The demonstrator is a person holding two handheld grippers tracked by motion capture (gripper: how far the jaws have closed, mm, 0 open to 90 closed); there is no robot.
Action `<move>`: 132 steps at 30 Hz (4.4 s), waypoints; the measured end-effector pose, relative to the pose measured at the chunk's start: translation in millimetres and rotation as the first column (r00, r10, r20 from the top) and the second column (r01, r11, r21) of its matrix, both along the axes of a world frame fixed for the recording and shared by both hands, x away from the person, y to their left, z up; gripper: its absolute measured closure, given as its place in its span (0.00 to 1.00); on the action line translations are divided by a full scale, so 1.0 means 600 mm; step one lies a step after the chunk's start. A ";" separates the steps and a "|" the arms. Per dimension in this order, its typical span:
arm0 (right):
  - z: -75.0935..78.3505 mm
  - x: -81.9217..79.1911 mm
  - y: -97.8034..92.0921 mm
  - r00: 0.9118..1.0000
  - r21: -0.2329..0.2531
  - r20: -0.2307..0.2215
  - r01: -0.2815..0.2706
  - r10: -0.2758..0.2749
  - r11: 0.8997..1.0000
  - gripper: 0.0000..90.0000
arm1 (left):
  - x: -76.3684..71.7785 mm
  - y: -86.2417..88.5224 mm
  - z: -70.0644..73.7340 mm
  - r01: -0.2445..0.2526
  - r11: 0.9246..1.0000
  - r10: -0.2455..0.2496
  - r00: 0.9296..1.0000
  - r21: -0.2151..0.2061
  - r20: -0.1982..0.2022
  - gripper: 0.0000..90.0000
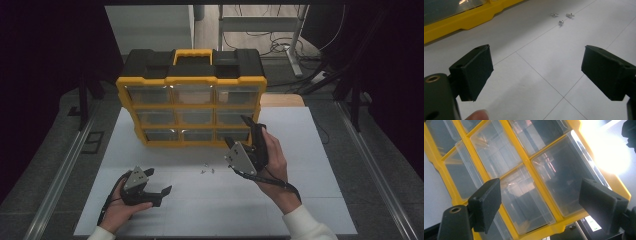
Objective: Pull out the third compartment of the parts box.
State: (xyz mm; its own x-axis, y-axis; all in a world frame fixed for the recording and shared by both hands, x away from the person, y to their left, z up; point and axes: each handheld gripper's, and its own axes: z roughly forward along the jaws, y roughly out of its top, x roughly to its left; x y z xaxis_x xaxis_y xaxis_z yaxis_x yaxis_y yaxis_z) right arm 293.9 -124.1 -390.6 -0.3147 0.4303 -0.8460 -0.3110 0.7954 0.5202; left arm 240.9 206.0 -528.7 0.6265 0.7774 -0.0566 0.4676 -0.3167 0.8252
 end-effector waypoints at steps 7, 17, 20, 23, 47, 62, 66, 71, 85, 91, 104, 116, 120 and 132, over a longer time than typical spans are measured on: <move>0.004 0.002 0.000 1.000 0.008 0.005 0.000 0.000 1.000 0.21 | 0.000 0.000 0.000 0.001 1.000 -0.001 1.000 0.005 0.001 0.12; 0.007 0.002 0.000 1.000 0.018 0.007 0.001 -0.001 1.000 0.21 | 0.000 -0.001 -0.001 0.004 1.000 -0.004 1.000 0.008 0.000 0.12; 0.007 0.002 0.001 1.000 0.016 0.005 0.001 -0.001 1.000 0.21 | 0.000 -0.002 -0.001 0.005 1.000 -0.005 1.000 0.006 0.000 0.12; 0.009 0.003 0.001 1.000 0.020 0.008 0.003 -0.004 1.000 0.21 | 0.000 -0.002 -0.001 0.007 1.000 -0.007 1.000 0.009 0.001 0.12; 0.009 0.010 0.005 1.000 0.017 -0.004 0.004 -0.004 1.000 0.21 | -0.001 -0.005 -0.003 0.021 1.000 -0.021 1.000 0.022 -0.002 0.12; 0.009 0.013 0.006 1.000 0.021 -0.009 0.006 -0.006 1.000 0.21 | -0.002 -0.008 -0.005 0.036 0.999 -0.036 0.999 0.034 -0.008 0.12; 0.008 0.014 0.007 1.000 0.015 -0.010 0.006 -0.006 1.000 0.21 | -0.002 -0.008 -0.005 0.038 0.999 -0.038 0.999 0.035 -0.008 0.12; 0.007 0.014 0.008 1.000 0.017 -0.011 0.005 -0.005 1.000 0.21 | -0.002 -0.008 -0.005 0.041 0.998 -0.040 0.999 0.037 -0.007 0.12; 0.009 0.022 0.010 1.000 0.025 -0.010 0.005 -0.005 1.000 0.21 | -0.003 -0.008 -0.005 0.039 0.999 -0.039 0.999 0.034 -0.007 0.12; 0.010 0.028 0.012 1.000 0.024 -0.006 0.003 -0.003 1.000 0.21 | -0.003 -0.008 -0.005 0.037 0.999 -0.037 0.999 0.034 -0.007 0.12; 0.016 0.040 0.019 1.000 0.025 0.010 0.007 -0.007 1.000 0.21 | -0.002 -0.008 -0.003 0.033 0.999 -0.032 0.999 0.027 -0.006 0.12; 0.030 0.059 0.035 1.000 0.004 0.020 0.009 -0.009 1.000 0.21 | -0.002 -0.005 0.000 0.029 0.999 -0.029 1.000 0.016 -0.003 0.12; 0.037 0.064 0.037 1.000 -0.005 0.028 0.012 -0.012 1.000 0.21 | -0.002 -0.005 0.001 0.030 0.999 -0.030 1.000 0.013 -0.002 0.12; 0.048 0.081 0.041 0.999 -0.013 0.034 0.031 -0.030 0.999 0.22 | -0.002 -0.005 0.002 0.031 0.999 -0.031 1.000 0.009 0.000 0.12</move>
State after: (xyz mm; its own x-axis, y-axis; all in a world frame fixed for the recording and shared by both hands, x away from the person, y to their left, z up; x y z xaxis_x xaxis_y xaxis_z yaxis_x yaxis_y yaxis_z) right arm 342.3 -99.6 -361.8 -0.2731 0.4277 -0.8617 -0.3036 0.8116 0.4991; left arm 239.7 202.7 -527.6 0.6503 0.7581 -0.0491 0.4570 -0.3387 0.8225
